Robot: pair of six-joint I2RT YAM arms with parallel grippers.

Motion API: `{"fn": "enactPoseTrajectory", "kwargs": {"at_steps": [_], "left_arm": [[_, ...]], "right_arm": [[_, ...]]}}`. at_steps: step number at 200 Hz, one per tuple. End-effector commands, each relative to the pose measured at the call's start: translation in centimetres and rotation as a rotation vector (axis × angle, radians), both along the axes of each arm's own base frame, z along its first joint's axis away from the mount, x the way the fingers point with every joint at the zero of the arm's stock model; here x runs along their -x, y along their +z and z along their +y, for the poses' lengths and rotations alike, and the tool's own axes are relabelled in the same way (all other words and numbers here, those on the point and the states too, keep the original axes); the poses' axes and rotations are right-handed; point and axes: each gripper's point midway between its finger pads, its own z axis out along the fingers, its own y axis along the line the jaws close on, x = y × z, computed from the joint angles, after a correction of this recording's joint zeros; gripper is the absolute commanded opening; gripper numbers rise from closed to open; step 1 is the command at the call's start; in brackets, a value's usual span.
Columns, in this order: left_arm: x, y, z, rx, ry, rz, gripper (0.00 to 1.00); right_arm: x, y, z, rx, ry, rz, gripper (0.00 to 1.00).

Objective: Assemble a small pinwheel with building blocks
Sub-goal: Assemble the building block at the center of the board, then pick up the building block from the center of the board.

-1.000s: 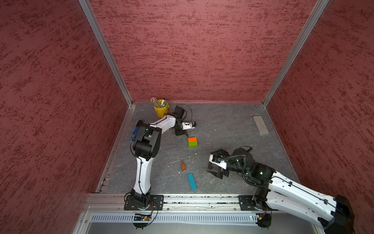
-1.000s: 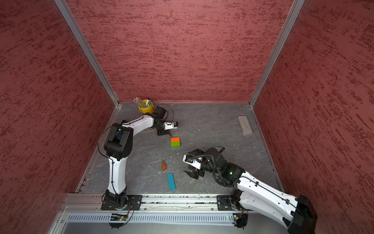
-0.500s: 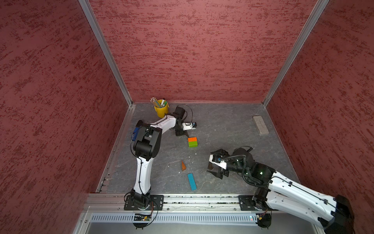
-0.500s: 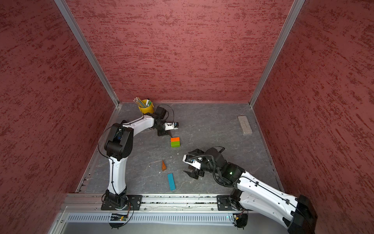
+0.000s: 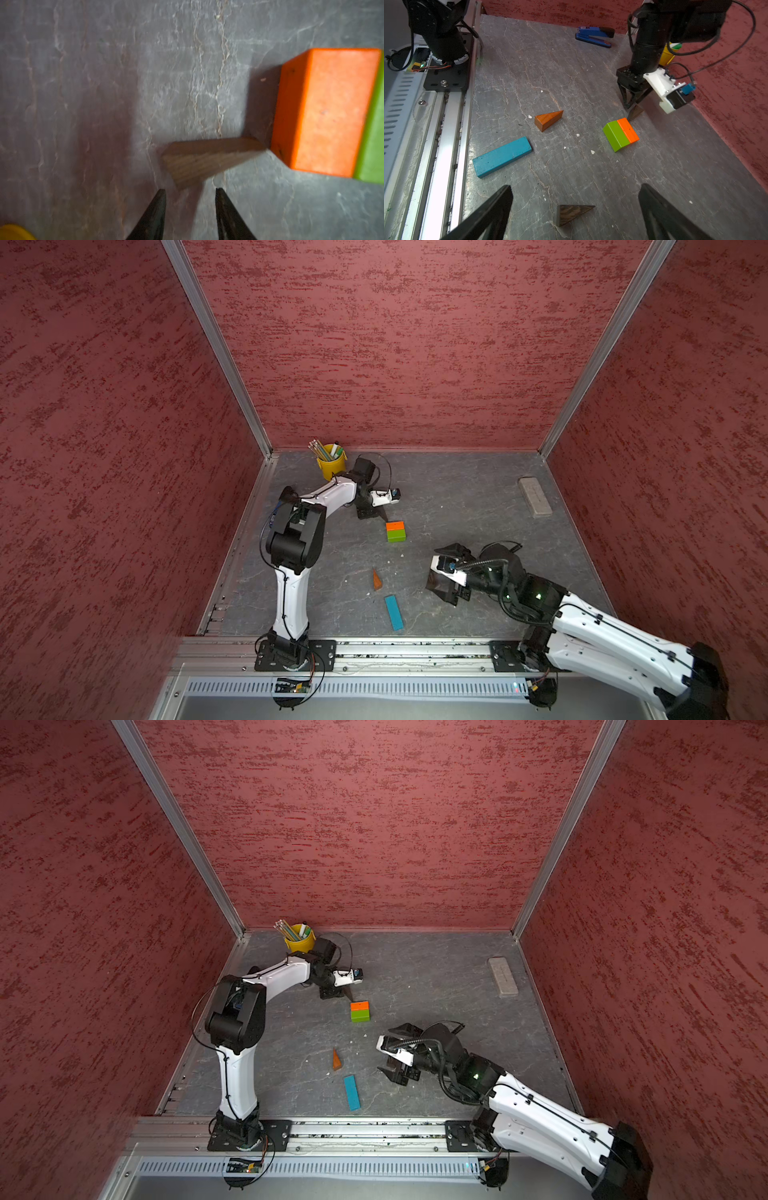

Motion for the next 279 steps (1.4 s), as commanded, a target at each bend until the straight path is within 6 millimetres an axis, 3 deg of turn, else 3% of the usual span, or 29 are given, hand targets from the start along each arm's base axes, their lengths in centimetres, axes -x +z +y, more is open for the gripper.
{"fn": "enactPoseTrajectory", "kwargs": {"at_steps": [1,30,51,73,88,107,127,163,198,227,279], "left_arm": [[-0.1,4.5,1.0,0.096,0.091,-0.081,0.44],[2.0,8.9,3.5,0.219,0.317,-0.150,0.44],[5.2,11.6,4.6,0.315,0.499,-0.184,0.44],[8.3,14.2,5.8,0.401,0.750,-0.210,0.58],[10.5,15.1,6.9,0.437,0.952,-0.136,0.62],[13.8,14.3,6.9,0.448,1.120,0.027,0.57],[17.2,13.2,5.1,0.404,1.137,0.086,0.51],[22.4,10.7,2.1,0.330,1.183,0.159,0.44],[26.6,5.9,0.6,0.225,1.233,0.288,0.47],[27.7,3.6,-0.9,0.215,1.206,0.296,0.49],[27.5,2.0,-1.5,0.156,1.157,0.248,0.53]], "right_arm": [[-1.0,1.6,-0.5,-0.063,-0.074,-0.050,0.99],[-1.9,2.0,-1.1,-0.061,-0.134,-0.068,0.99],[-2.8,1.5,-1.7,-0.042,-0.197,-0.074,0.99],[-4.9,2.1,-2.6,-0.072,-0.341,-0.069,0.99],[-4.7,2.1,-2.2,-0.066,-0.323,-0.053,0.99],[-2.7,0.7,-0.7,-0.019,-0.177,0.012,0.99],[-1.2,0.1,0.5,0.006,-0.073,0.083,0.99],[-1.2,0.5,0.0,0.016,-0.101,0.103,0.99],[-0.4,1.7,-0.8,-0.032,-0.110,0.119,0.99],[-0.1,1.4,-0.7,-0.029,-0.100,0.141,0.99],[0.1,1.9,-0.8,-0.044,-0.092,0.124,0.99]]}}
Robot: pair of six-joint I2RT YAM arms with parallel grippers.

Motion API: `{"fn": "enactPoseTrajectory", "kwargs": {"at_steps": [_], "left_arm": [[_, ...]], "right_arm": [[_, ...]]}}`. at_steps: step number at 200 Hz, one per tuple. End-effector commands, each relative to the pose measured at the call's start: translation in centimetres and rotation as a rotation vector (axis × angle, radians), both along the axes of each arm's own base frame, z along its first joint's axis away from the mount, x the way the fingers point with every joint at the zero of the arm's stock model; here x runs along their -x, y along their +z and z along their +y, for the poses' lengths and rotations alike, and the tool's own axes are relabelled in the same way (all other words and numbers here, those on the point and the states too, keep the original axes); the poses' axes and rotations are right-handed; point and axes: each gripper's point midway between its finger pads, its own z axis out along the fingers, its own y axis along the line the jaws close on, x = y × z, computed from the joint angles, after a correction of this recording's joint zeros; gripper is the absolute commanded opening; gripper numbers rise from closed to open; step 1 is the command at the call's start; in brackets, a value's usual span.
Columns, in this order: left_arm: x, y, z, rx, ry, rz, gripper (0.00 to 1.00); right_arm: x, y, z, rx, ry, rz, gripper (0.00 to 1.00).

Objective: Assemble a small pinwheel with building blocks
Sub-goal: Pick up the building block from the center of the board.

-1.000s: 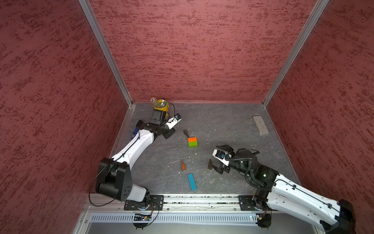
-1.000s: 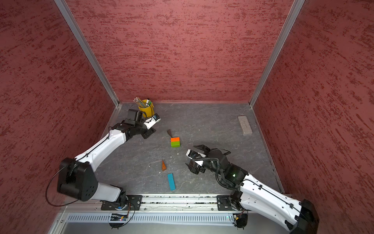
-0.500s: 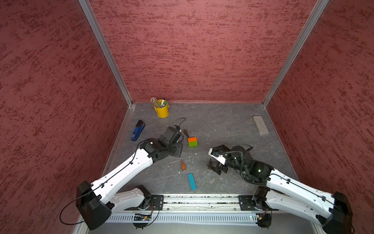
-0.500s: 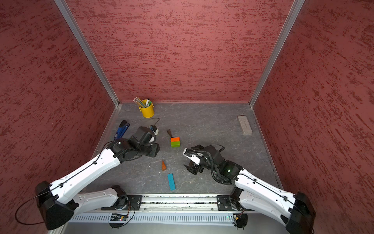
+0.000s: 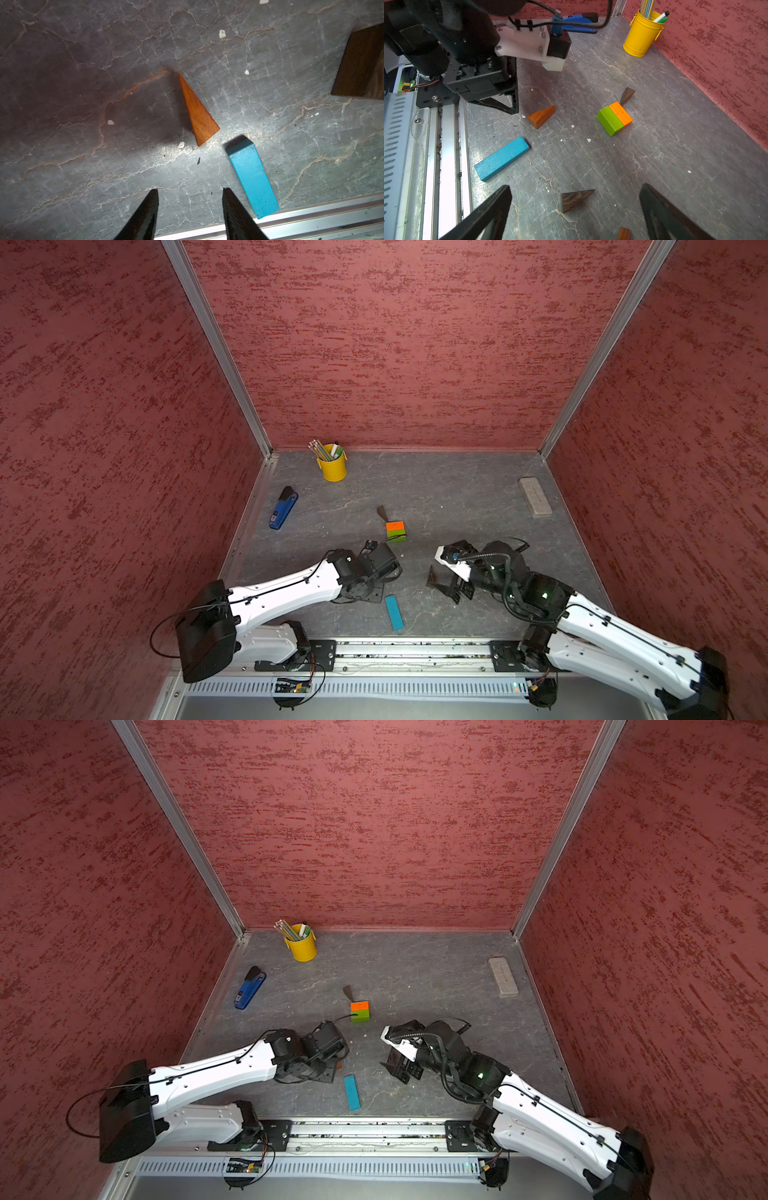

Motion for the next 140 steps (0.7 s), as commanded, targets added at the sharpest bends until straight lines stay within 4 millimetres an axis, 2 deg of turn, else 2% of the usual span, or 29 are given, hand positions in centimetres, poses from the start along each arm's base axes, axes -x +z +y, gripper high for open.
{"fn": "enactPoseTrajectory", "kwargs": {"at_steps": [1,67,140], "left_arm": [[-0.9,-0.2,-0.7,0.001,0.005,-0.038,0.53],[-1.5,-0.9,-2.0,-0.002,-0.031,-0.037,0.54],[-1.8,-2.4,-2.3,-0.015,-0.049,-0.028,0.52]], "right_arm": [[0.4,1.5,0.2,-0.045,0.015,-0.002,0.99],[0.5,1.6,0.2,-0.048,0.020,-0.006,0.99],[0.5,1.6,0.0,-0.054,0.008,-0.003,0.99]]}}
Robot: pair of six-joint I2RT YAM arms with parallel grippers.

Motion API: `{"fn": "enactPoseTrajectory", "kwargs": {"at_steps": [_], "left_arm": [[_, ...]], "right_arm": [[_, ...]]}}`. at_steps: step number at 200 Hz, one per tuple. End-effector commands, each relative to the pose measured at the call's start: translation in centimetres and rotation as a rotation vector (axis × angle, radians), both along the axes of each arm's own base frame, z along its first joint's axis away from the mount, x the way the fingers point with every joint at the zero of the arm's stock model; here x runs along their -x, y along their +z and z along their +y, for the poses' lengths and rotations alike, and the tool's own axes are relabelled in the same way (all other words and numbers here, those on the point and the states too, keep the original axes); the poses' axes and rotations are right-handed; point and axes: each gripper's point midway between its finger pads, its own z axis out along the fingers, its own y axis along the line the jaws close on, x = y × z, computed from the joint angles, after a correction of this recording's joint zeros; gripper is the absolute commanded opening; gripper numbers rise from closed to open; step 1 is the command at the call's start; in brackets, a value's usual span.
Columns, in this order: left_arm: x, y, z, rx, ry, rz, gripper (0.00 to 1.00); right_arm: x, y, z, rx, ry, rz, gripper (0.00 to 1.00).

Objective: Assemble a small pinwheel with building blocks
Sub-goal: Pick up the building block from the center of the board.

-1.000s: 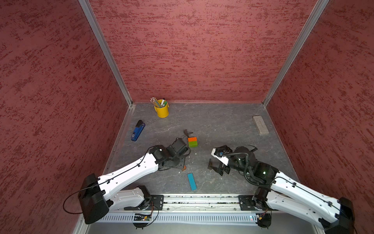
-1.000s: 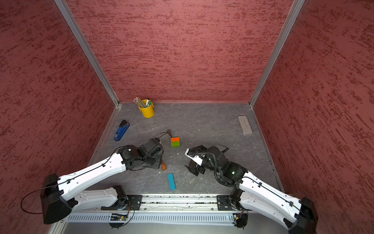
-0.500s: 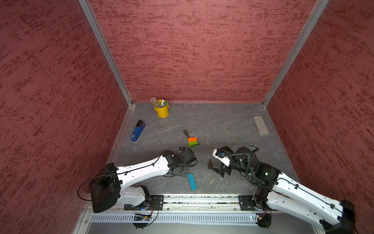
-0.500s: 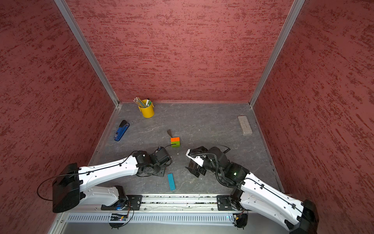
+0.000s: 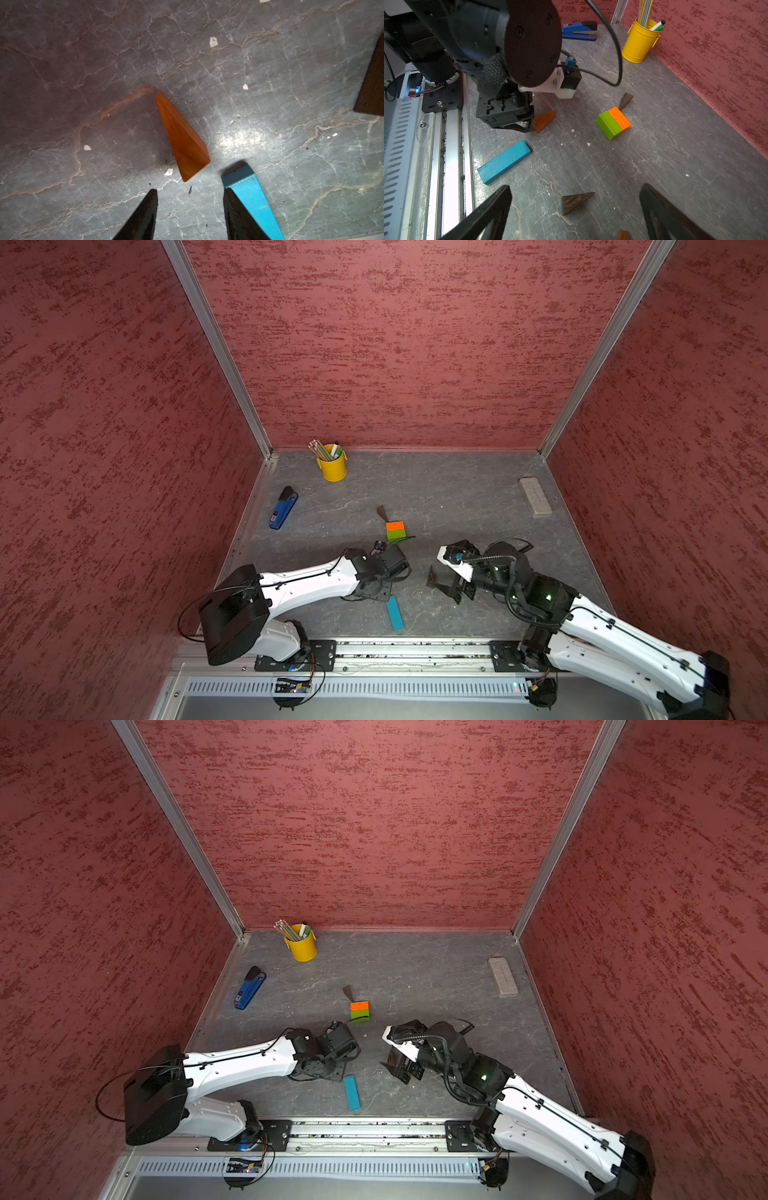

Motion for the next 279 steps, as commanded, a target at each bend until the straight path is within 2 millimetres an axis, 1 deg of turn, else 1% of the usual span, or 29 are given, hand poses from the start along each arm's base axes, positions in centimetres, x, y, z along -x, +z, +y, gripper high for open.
{"fn": "enactPoseTrajectory", "kwargs": {"at_steps": [1,51,83,114,169,197,214,231,261,279], "left_arm": [[-0.6,0.0,-0.7,0.019,-0.019,-0.025,0.52],[-0.7,-0.5,-0.2,0.021,-0.009,-0.012,0.51],[-1.2,-1.2,0.2,0.007,0.006,-0.009,0.49],[-1.9,-1.6,-0.1,0.011,0.003,-0.005,0.47],[-2.3,-2.4,-0.3,0.003,0.012,0.005,0.42],[-2.2,-2.7,-0.2,-0.013,0.004,0.016,0.34],[-2.2,-2.7,0.0,-0.016,-0.006,0.005,0.23],[-2.4,-2.5,0.1,-0.003,-0.016,-0.017,0.15],[-3.1,-2.1,0.7,0.011,-0.062,-0.027,0.11],[-4.0,-1.1,0.7,0.032,-0.137,-0.045,0.10]], "right_arm": [[0.3,0.8,0.2,-0.029,0.006,0.009,0.99],[0.2,0.6,0.2,-0.023,0.002,0.009,0.99],[0.2,0.7,0.2,-0.026,0.003,0.006,0.99],[0.2,0.6,0.1,-0.024,0.003,0.007,0.99],[0.1,0.6,0.1,-0.023,-0.001,0.004,0.99],[0.1,0.6,0.1,-0.025,-0.003,0.003,0.99],[0.1,0.8,0.1,-0.029,-0.003,0.000,0.99],[0.1,0.8,0.0,-0.030,-0.005,-0.002,0.99],[0.1,0.8,0.0,-0.030,-0.003,-0.004,0.99],[0.2,0.8,0.0,-0.032,-0.004,-0.007,0.99]]}}
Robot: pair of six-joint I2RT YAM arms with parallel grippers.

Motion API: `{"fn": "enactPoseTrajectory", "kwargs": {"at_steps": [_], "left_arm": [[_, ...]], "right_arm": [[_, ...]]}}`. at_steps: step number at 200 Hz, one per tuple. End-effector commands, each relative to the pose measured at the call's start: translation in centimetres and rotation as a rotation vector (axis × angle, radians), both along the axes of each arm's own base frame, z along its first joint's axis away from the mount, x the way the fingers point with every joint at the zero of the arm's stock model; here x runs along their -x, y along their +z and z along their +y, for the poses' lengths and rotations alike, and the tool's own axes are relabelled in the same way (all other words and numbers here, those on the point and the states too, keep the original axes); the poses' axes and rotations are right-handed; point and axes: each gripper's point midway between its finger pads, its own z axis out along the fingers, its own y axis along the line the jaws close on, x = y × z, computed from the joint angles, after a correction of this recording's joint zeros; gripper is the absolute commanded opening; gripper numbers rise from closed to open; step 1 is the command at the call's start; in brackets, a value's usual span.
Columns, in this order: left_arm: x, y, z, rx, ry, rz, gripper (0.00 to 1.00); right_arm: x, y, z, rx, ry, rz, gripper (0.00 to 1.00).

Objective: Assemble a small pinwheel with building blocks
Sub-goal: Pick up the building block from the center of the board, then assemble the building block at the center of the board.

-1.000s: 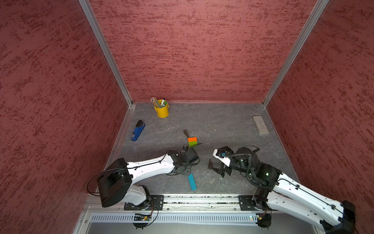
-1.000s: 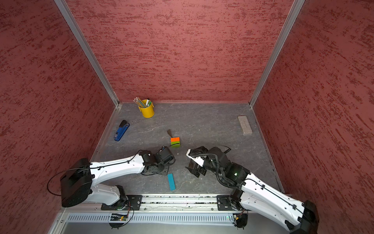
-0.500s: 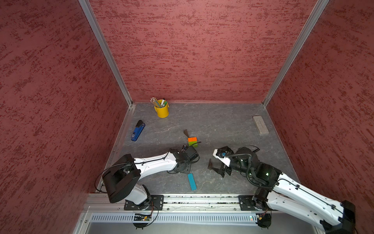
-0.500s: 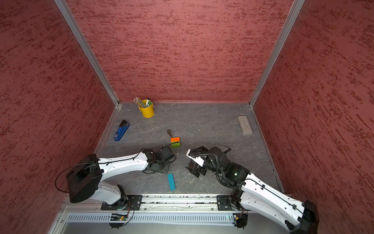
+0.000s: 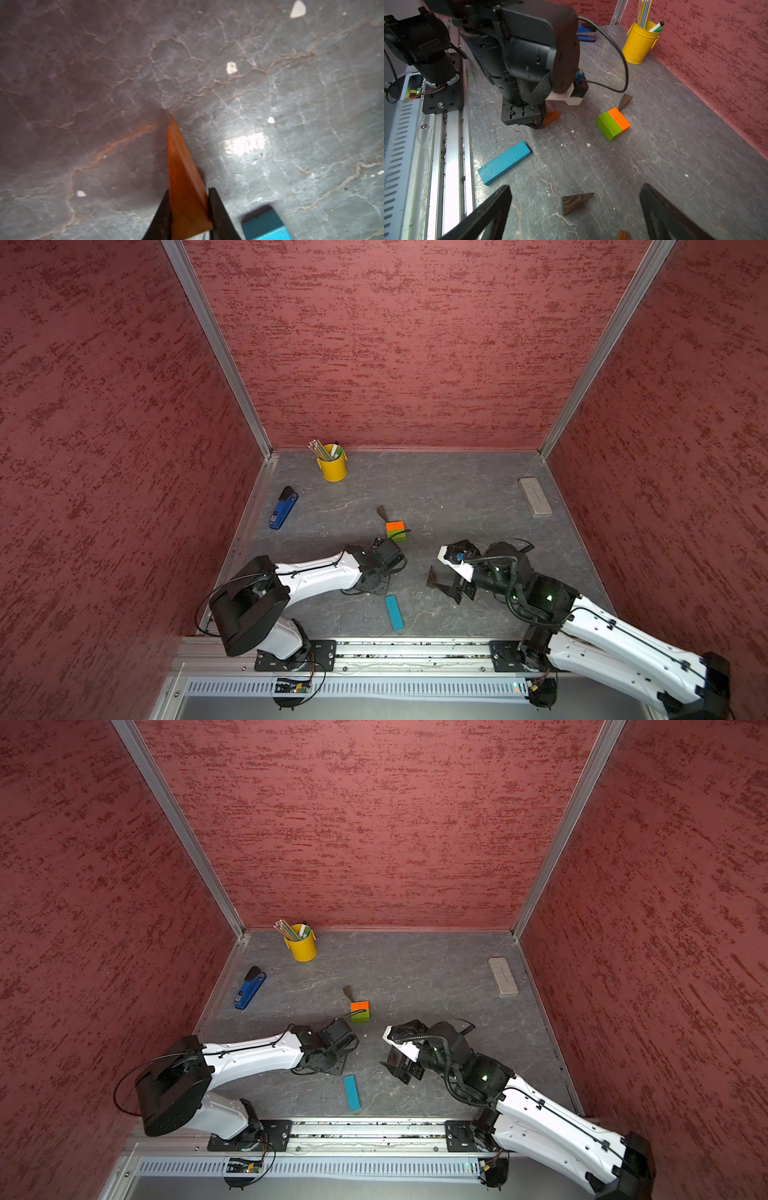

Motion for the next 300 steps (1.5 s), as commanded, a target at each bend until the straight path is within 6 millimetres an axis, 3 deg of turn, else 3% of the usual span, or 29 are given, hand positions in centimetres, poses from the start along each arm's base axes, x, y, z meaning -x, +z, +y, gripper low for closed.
{"fn": "enactPoseTrajectory", "kwargs": {"at_steps": [1,50,84,164,216,300], "left_arm": [[-1.2,1.4,-0.4,0.041,-0.111,-0.037,0.10],[-5.8,6.5,0.8,0.132,-0.215,-0.096,0.09],[-8.4,8.2,2.5,0.149,-0.326,-0.124,0.08],[-9.8,4.2,2.4,0.074,-0.727,-0.138,0.06],[-9.8,3.1,2.1,0.007,-0.856,-0.109,0.06],[-10.4,1.3,3.0,-0.160,-0.964,-0.045,0.06]], "right_arm": [[0.1,0.7,0.0,-0.027,-0.003,-0.004,0.99],[0.2,0.9,0.0,-0.036,-0.002,-0.010,0.99],[0.3,1.2,0.0,-0.046,0.005,-0.017,0.99],[0.2,1.1,-0.2,-0.046,-0.003,-0.028,0.99],[0.5,1.8,-0.4,-0.072,0.000,-0.047,0.99],[0.5,1.3,-0.2,-0.057,0.007,-0.031,0.99]]}}
